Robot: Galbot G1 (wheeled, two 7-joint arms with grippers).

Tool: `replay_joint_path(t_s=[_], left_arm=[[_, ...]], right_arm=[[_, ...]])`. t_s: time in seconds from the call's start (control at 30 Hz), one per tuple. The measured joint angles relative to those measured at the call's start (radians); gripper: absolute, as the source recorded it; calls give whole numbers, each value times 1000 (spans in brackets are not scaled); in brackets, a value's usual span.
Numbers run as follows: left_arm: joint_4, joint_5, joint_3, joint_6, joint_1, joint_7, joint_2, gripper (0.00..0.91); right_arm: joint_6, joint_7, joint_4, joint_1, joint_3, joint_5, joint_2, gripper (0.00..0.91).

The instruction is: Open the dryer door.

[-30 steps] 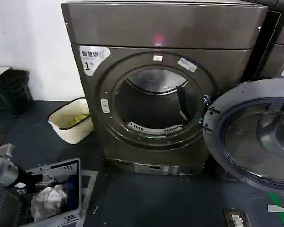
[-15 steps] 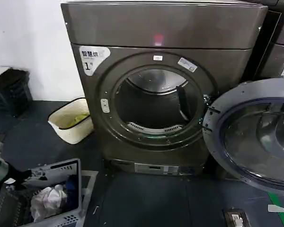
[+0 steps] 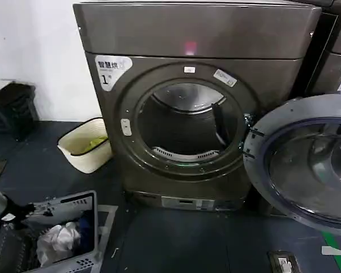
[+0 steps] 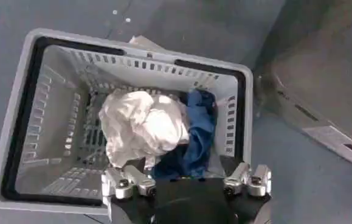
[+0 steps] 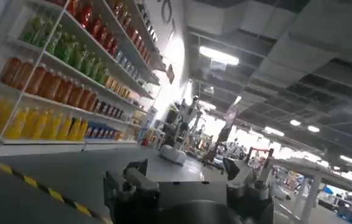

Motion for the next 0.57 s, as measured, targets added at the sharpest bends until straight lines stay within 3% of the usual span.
replay_joint_path(t_s=[0.57], left_arm=[[3, 3, 0, 0, 5, -3, -6, 907]], right_arm=[[-34, 41, -29, -1, 31, -1, -5, 907]])
